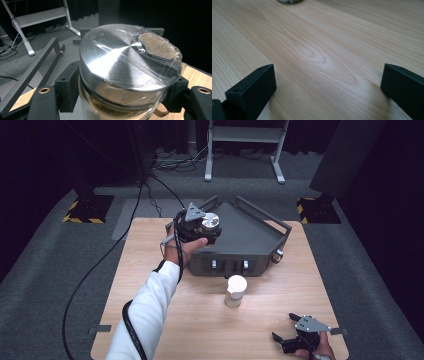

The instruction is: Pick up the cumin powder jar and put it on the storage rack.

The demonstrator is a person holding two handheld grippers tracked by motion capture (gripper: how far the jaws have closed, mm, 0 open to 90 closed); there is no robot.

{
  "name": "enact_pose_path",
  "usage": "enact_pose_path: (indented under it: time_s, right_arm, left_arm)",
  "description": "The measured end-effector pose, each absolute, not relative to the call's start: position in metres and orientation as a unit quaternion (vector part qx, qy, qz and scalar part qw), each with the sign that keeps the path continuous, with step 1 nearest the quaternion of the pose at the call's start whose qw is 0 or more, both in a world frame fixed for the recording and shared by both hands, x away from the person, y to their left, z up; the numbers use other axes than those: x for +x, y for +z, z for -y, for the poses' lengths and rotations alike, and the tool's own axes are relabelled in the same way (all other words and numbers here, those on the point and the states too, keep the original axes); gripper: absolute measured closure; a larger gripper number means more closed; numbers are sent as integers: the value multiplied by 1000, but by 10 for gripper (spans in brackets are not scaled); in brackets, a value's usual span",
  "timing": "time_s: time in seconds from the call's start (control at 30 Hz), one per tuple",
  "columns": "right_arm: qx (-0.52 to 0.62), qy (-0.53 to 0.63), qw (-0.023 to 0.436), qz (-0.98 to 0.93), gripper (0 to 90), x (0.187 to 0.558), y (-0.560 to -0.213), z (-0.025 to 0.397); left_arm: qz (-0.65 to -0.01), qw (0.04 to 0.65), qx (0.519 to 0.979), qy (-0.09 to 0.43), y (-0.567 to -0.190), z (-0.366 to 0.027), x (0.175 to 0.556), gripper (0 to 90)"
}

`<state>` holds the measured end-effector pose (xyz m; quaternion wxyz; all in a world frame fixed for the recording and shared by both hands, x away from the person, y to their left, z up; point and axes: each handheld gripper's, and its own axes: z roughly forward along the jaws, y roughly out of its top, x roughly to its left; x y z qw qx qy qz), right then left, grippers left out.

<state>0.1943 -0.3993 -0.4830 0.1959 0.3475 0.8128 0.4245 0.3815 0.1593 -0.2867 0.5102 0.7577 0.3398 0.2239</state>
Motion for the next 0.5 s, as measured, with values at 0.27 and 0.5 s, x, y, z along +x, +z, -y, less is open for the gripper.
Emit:
enact_pose_path:
  time_s: [0.27,0.5]
  right_arm:
    - [347,425,196,-813,0,194,-483,399]
    - [347,424,196,-813,0,194,-483,399]
  left_arm:
    - [-344,505,759,224,-295,-154,387,297]
    - [-355,501,757,224,-308,-152,392,297]
